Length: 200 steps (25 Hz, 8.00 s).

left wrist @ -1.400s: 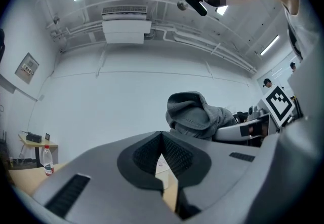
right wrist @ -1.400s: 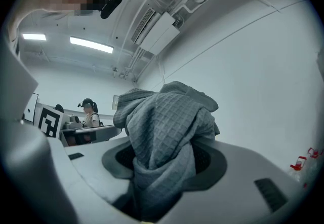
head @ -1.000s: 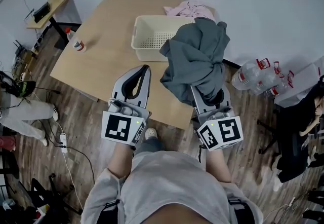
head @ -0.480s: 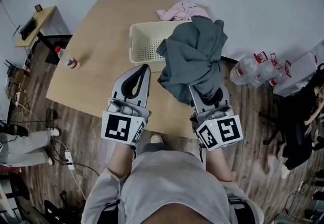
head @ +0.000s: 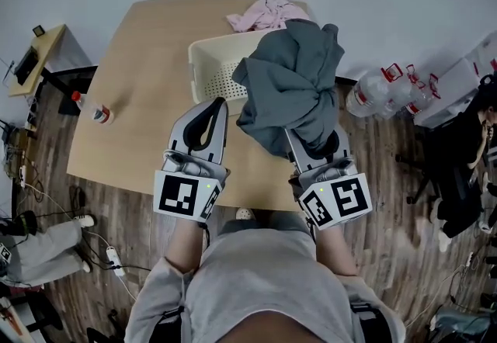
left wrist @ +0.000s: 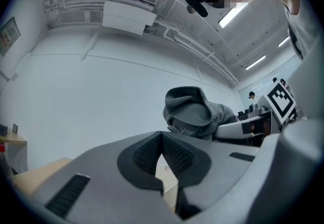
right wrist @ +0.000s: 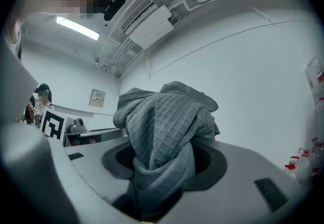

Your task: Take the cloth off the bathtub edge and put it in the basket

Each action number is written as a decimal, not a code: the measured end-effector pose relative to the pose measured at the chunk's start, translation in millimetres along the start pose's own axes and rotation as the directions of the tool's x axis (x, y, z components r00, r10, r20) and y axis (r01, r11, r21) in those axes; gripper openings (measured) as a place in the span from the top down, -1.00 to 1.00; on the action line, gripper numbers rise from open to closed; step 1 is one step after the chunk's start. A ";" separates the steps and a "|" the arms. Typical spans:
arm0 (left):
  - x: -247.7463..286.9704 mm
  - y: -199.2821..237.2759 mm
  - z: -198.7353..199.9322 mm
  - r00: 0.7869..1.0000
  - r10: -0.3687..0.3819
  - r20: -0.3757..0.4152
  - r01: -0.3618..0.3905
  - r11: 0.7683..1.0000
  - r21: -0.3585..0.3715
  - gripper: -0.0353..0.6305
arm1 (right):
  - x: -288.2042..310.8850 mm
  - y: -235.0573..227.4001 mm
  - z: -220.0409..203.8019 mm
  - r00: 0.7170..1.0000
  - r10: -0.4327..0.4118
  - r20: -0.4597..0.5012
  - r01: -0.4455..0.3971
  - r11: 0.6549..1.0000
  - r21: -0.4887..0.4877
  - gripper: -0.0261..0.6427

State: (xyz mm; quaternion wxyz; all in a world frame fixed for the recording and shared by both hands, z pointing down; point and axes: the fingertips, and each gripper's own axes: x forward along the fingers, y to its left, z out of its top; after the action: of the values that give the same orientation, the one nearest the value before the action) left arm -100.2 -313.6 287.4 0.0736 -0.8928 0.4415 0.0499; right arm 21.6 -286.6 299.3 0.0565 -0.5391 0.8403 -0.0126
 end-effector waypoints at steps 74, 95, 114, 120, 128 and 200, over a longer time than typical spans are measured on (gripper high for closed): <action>45.3 119.2 -109.7 0.927 0.318 -0.200 -0.344 0.932 -0.113 0.90 | 272.3 -45.1 -241.4 0.519 0.381 -0.765 -0.673 0.734 -0.091 0.26; 45.5 128.6 -128.1 0.919 0.322 -0.227 -0.358 0.923 -0.139 0.90 | 258.7 -38.2 -321.8 0.260 0.318 -0.912 -0.775 0.632 0.000 0.26; 35.4 116.5 -100.6 0.935 0.301 -0.190 -0.322 0.942 -0.091 0.90 | 248.8 -39.3 -253.3 0.412 0.408 -0.815 -0.729 0.684 -0.026 0.23; 39.3 102.0 -85.1 0.951 0.267 -0.153 -0.282 0.955 -0.087 0.90 | 240.0 -45.6 -211.9 0.560 0.433 -0.706 -0.617 0.787 -0.007 0.79; 37.4 84.5 -68.9 0.966 0.223 -0.127 -0.233 0.970 -0.070 0.90 | 215.5 -44.5 -169.6 0.721 0.393 -0.571 -0.493 0.869 -0.024 0.89; -72.7 -181.1 38.7 0.999 0.034 0.007 -0.034 0.999 0.008 0.90 | -131.9 6.3 4.0 0.952 0.280 -0.121 -0.284 0.959 -0.015 0.89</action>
State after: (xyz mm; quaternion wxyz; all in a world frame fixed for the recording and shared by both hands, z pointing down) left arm -1.1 -141.5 276.3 0.0779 -0.8847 0.4565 0.0522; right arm 70.7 -164.0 305.6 -0.0005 -0.4127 0.9106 -0.0223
